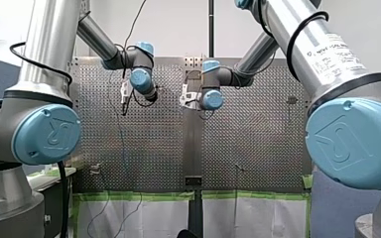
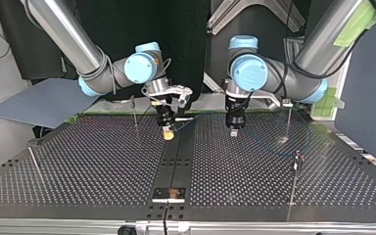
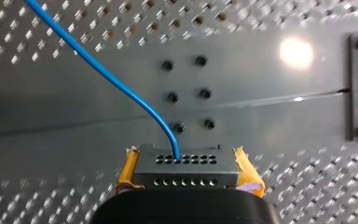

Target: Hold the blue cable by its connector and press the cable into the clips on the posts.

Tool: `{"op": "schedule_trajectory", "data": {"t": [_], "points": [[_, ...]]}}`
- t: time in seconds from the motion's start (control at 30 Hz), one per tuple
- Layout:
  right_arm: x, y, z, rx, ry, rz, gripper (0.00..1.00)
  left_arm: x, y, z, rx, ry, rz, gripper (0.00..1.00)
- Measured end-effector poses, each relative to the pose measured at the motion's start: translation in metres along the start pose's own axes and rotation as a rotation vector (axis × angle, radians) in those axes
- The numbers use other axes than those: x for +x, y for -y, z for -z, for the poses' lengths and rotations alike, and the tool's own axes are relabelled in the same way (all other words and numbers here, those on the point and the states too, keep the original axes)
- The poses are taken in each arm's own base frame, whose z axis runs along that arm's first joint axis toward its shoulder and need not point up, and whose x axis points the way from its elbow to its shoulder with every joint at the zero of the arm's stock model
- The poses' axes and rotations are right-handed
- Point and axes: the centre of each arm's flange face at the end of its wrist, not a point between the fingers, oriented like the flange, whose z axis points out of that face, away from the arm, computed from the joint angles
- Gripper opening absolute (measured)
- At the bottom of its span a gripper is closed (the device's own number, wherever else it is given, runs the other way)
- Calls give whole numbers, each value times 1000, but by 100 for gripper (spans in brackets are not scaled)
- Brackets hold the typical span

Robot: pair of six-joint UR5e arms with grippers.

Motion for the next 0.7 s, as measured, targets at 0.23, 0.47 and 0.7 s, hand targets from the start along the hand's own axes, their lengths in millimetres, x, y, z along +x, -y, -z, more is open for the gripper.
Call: {"op": "schedule_trajectory", "data": {"t": [0.23, 0.47, 0.7], "points": [[-24, -8, 12, -39, 9, 47, 0, 41, 22, 8, 5, -36, 2, 0], [-46, -16, 25, -61, 22, 68, 0, 69, 41, 27, 44, -45, 3, 0], [-66, -30, 37, -83, 28, 63, 0, 102, 45, 40, 61, -64, -3, 0]]}}
